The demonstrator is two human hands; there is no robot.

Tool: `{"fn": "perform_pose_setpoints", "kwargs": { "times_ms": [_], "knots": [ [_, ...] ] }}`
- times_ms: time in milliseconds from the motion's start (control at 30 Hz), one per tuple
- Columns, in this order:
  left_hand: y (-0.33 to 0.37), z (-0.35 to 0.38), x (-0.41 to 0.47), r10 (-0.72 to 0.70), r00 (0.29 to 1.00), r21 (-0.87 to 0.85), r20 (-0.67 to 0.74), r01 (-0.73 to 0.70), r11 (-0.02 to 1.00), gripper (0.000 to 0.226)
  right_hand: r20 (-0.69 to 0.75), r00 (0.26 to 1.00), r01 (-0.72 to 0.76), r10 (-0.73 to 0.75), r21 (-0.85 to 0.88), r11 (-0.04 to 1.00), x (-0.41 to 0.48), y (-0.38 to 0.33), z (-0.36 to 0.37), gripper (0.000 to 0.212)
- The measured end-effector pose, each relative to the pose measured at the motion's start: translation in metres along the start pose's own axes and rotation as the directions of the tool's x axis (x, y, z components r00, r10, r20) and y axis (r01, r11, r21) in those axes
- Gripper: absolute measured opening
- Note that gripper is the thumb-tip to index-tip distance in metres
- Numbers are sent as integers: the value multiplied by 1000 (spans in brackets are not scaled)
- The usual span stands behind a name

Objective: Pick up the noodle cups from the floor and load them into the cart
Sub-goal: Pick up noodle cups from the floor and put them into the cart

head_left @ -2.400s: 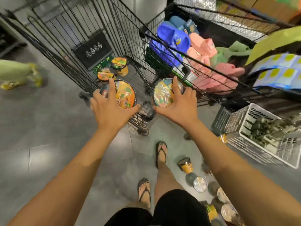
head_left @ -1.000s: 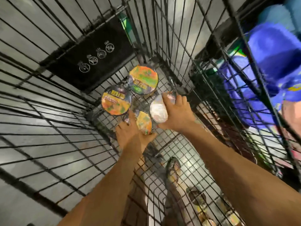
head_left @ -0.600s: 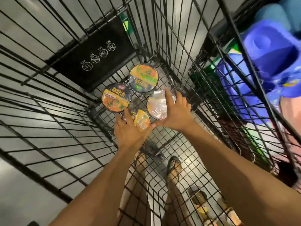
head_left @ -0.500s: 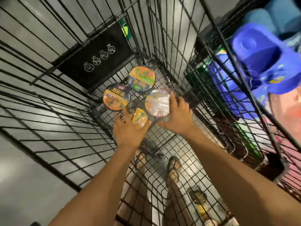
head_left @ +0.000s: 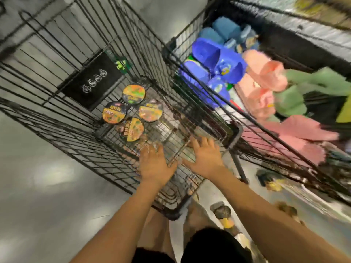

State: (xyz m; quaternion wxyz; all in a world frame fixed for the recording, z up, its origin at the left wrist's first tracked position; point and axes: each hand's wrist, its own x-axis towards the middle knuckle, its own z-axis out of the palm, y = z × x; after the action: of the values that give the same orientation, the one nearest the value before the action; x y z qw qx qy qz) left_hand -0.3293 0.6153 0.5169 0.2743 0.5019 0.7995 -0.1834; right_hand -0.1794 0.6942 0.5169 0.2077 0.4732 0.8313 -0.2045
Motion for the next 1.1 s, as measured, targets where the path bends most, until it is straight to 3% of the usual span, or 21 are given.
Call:
{"fn": "perform_pose_setpoints", "kwargs": {
  "times_ms": [167, 267, 367, 433, 533, 700, 900, 1100],
  "knots": [
    [26, -2, -40, 213, 970, -33, -113, -218, 975, 88, -222, 961, -116, 163, 211, 971, -58, 24, 11, 81],
    [41, 4, -66, 387, 905, 9, -177, -392, 920, 87, -213, 909, -283, 358, 314, 906, -100, 29, 33, 89],
    [57, 18, -95, 536, 832, 96, -143, -528, 844, 88, -168, 831, -430, 530, 410, 804, -145, 19, 76, 95],
    [66, 32, -115, 629, 768, 128, -119, -616, 777, 89, -89, 758, -527, 646, 499, 688, -179, 6, 109, 94],
    [76, 62, -146, 717, 697, 191, -11, -702, 686, 89, 171, 675, -683, 717, 513, 520, -233, -13, 158, 89],
    [95, 116, -190, 774, 608, 351, 176, -773, 528, 91, 353, 467, -803, 811, 553, 221, -327, -23, 228, 82],
    [125, 178, -246, 796, 514, 457, 319, -820, 346, 92, 521, 269, -810, 810, 578, -103, -432, -10, 299, 83],
    [166, 259, -332, 779, 462, 536, 425, -822, 195, 97, 610, 157, -770, 777, 568, -291, -544, -9, 376, 84]
  ]
}}
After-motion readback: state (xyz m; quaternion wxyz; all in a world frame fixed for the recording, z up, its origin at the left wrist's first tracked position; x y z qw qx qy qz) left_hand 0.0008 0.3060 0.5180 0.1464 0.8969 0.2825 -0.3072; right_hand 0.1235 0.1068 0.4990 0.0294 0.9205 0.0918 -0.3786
